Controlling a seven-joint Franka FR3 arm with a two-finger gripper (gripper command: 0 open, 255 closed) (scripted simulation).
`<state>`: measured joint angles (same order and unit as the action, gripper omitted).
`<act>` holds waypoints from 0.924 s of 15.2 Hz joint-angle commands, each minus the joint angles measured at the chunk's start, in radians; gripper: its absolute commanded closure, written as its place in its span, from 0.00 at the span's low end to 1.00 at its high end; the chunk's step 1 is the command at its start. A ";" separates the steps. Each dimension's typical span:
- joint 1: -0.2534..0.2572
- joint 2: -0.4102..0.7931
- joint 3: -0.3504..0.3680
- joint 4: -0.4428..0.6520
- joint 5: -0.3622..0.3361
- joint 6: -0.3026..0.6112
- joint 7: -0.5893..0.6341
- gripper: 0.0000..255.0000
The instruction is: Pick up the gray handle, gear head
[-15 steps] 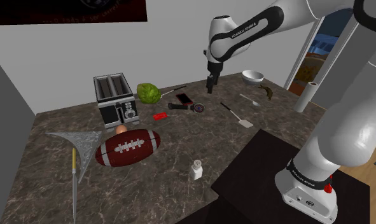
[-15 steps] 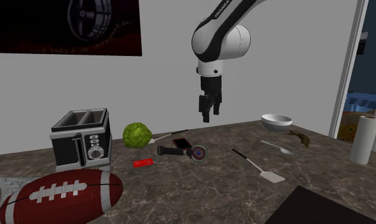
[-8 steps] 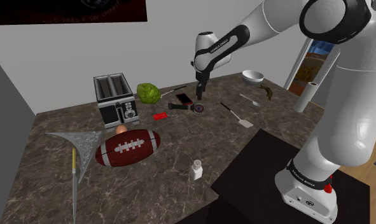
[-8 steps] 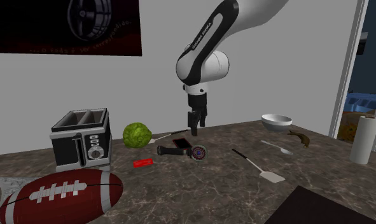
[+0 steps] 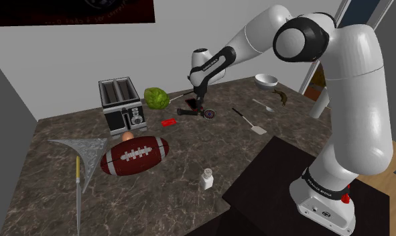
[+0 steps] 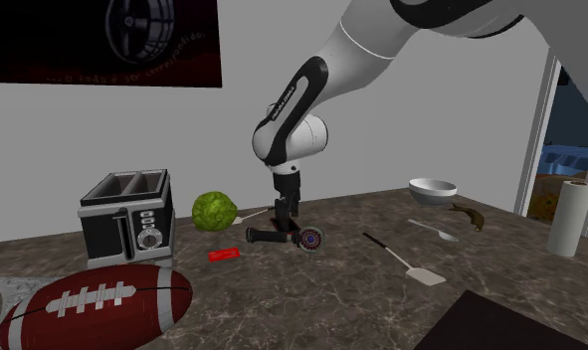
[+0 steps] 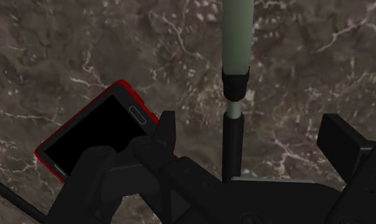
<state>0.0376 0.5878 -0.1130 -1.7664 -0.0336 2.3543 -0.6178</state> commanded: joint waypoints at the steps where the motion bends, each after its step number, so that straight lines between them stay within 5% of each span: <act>1: -0.005 0.068 0.010 0.074 0.000 -0.007 -0.022 0.00; 10: -0.008 0.141 0.013 0.083 0.003 0.056 -0.019 0.00; 11: -0.008 0.141 0.013 0.081 0.003 0.058 -0.019 1.00; 14: -0.008 0.140 0.013 0.081 0.003 0.058 -0.019 1.00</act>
<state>0.0300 0.7275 -0.0992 -1.6857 -0.0303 2.4121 -0.6368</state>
